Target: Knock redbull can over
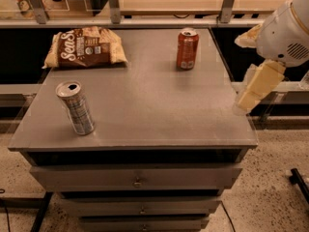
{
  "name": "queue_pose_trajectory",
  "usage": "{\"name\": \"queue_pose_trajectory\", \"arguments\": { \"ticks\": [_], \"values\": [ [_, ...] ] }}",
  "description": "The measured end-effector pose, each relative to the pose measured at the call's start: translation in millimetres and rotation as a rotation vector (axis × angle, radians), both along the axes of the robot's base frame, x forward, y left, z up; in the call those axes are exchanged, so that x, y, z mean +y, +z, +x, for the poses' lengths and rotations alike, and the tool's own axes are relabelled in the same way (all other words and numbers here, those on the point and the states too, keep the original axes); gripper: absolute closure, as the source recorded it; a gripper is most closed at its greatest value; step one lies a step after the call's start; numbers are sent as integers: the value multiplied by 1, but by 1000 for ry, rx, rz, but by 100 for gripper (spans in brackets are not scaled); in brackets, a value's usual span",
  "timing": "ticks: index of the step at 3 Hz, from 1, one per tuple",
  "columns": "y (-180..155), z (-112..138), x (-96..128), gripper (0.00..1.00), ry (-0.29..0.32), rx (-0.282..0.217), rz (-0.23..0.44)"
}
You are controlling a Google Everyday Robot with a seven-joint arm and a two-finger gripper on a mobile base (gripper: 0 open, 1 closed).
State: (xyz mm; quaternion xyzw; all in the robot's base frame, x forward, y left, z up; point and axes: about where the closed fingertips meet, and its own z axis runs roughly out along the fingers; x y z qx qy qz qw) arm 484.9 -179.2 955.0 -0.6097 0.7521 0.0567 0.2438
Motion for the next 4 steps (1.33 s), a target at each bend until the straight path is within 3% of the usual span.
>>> {"name": "queue_pose_trajectory", "arguments": {
  "ticks": [1,2,3,4],
  "values": [
    [-15,34,60,0,121,-29,220],
    [-25,64,131,0,282,-75,390],
    [-25,64,131,0,282,-75,390],
    [-34,67,153,0,315,-70,468]
  ]
}}
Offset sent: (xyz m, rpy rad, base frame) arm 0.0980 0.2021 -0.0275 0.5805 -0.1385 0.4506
